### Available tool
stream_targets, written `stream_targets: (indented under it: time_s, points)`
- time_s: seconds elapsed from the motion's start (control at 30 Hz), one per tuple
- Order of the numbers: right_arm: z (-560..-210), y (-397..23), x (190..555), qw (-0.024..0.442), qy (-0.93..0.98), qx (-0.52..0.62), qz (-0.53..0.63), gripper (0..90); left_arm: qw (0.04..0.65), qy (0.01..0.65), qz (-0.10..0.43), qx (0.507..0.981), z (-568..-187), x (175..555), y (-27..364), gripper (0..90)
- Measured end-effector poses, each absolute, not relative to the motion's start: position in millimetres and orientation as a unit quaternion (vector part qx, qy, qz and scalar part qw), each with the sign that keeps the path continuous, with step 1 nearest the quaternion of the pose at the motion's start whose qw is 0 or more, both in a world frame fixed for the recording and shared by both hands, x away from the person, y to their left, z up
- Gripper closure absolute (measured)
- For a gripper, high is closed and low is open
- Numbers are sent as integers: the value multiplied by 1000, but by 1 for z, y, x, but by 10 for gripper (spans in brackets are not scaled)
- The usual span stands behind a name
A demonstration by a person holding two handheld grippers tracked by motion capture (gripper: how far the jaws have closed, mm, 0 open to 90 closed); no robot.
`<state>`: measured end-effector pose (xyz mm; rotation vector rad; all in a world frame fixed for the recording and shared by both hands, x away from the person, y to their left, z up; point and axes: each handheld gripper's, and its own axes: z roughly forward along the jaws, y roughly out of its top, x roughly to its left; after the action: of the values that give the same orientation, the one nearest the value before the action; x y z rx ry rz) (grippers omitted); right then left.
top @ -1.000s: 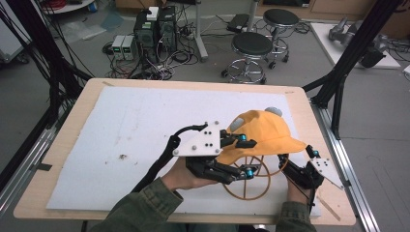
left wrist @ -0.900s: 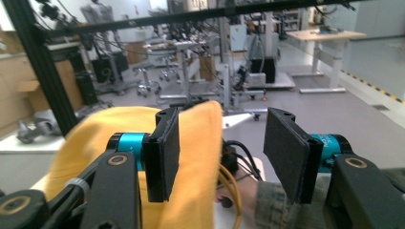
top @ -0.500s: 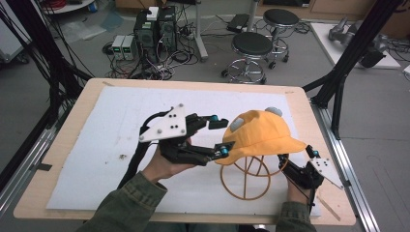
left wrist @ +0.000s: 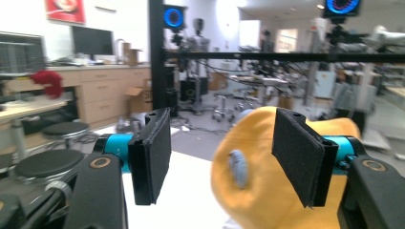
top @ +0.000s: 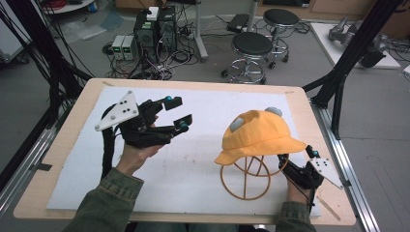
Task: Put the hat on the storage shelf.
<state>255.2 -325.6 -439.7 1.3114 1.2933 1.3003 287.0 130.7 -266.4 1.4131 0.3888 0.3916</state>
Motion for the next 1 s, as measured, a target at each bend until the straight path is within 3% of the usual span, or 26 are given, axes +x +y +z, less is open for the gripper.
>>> stream_targets:
  time_s: [0.3, 0.7, 1.0]
  points:
    - [-440, -325, 256, 430, 518, 525, 520, 81, 721, 241, 243, 603, -285, 292, 177, 389]
    - [-440, -324, 256, 428, 516, 528, 521, 81, 717, 338, 286, 538, -318, 284, 230, 371]
    - [-440, -324, 256, 428, 517, 529, 519, 81, 695, 362, 318, 533, -335, 279, 250, 359]
